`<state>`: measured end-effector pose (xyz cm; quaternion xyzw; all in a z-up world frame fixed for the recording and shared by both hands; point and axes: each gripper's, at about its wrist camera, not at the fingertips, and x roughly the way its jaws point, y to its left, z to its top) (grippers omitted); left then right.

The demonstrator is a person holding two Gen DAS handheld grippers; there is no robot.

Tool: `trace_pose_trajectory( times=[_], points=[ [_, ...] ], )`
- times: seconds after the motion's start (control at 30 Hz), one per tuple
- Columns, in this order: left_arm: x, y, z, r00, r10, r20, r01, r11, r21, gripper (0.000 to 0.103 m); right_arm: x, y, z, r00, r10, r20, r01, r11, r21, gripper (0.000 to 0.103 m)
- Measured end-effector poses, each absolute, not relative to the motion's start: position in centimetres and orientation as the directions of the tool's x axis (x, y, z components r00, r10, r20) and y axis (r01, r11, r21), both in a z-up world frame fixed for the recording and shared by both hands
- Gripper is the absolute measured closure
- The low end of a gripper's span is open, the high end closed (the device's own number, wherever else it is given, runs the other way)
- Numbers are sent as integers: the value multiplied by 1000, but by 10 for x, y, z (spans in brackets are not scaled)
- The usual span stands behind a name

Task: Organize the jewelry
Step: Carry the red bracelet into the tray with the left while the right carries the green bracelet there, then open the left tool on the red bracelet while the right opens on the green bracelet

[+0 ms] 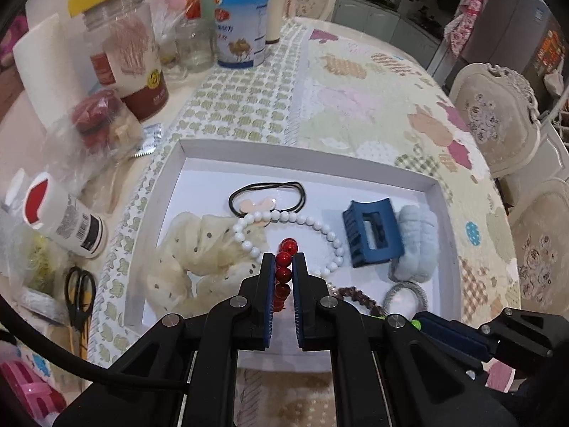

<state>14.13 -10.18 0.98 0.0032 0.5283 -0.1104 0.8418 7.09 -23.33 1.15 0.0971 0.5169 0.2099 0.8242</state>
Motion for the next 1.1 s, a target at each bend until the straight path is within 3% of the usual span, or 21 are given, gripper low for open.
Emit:
trace_pose_trajectory(
  times=[0.27, 0.83, 0.87, 0.93, 1.0, 1.1],
  points=[
    [147, -89, -17, 387, -125, -914, 141, 987, -75, 103, 86, -250, -44, 313, 389, -867, -159, 921, 356, 94],
    [140, -87, -27, 408, -88, -909, 125, 991, -39, 103, 84, -245, -62, 306, 323, -896, -164, 945, 284, 93],
    [139, -87, -27, 409, -84, -909, 122, 992, -37, 103, 84, -245, -63, 304, 321, -897, -163, 945, 283, 92],
    [139, -87, -26, 410, -80, -909, 119, 992, -34, 91, 83, -245, -64, 306, 318, -897, -161, 946, 281, 87],
    [137, -86, -25, 410, -85, -908, 115, 993, -41, 84, 81, -246, -63, 311, 318, -896, -157, 947, 282, 74],
    [135, -86, -23, 415, -77, -906, 112, 993, -33, 81, 78, -247, -60, 324, 321, -890, -150, 946, 287, 68]
  ],
)
